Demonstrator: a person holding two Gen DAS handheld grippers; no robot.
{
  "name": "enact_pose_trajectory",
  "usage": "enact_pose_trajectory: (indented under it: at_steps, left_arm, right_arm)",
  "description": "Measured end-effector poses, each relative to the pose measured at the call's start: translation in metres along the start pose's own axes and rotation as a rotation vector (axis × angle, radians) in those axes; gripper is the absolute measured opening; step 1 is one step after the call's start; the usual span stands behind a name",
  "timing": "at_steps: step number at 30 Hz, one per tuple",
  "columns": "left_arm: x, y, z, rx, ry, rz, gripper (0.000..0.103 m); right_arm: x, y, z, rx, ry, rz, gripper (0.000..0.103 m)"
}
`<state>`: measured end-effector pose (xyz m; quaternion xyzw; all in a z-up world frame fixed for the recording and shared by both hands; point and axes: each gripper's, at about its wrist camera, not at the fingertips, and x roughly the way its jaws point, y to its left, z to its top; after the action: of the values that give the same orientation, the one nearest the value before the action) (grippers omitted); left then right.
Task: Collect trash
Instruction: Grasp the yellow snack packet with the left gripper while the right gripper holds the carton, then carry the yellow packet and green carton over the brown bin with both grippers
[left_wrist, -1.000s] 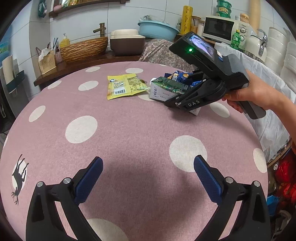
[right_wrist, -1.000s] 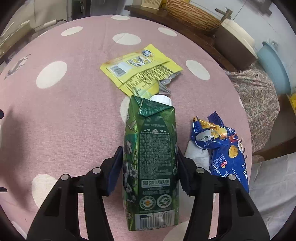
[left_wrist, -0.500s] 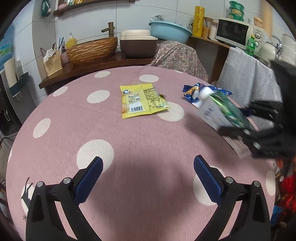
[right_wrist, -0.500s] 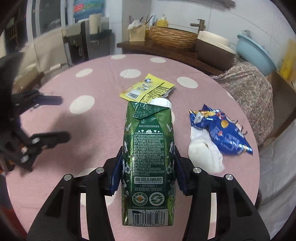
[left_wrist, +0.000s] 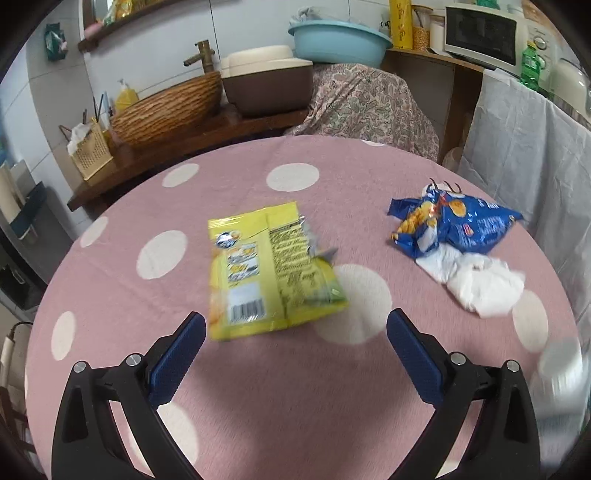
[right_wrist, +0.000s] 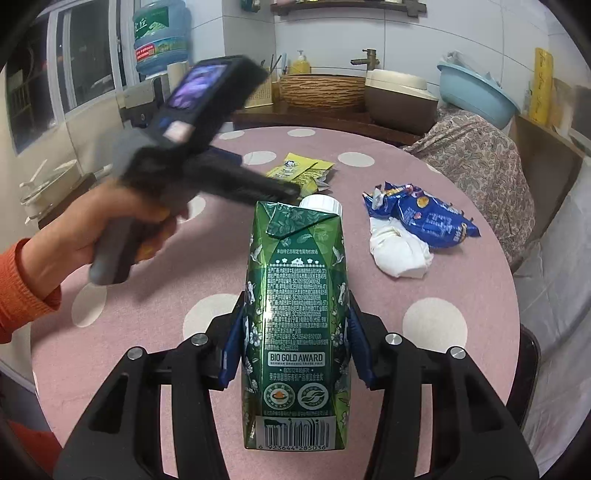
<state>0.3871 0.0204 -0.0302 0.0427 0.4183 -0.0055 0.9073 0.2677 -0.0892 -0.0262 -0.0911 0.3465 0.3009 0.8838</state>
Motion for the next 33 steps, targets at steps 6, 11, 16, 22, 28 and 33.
enact_pose_trajectory:
  at_steps: [6,11,16,22,28,33]
  left_arm:
    - [0.046,-0.005,0.018,-0.036,0.104,0.039,0.092]
    - [0.058,0.000,0.019,-0.075,0.128,0.029,0.081]
    - [0.056,0.003,0.022,-0.100,0.124,0.005,0.063]
    - [0.054,0.000,0.022,-0.091,0.105,0.012,0.047]
    - [0.048,-0.004,0.017,-0.061,0.081,0.008,0.021]
    - [0.041,0.004,0.008,-0.085,0.069,-0.002,0.018]
  right_arm:
    - [-0.010,-0.002,-0.011,0.043,-0.019,0.004,0.050]
    - [-0.020,0.004,-0.017,0.054,-0.038,0.007,0.050]
    - [-0.025,0.008,-0.019,0.056,-0.055,0.011,0.050]
    - [-0.028,0.007,-0.023,0.068,-0.067,0.019,0.050]
    - [-0.029,0.004,-0.026,0.082,-0.079,0.005,0.050]
    - [-0.028,0.005,-0.030,0.096,-0.084,-0.005,0.050]
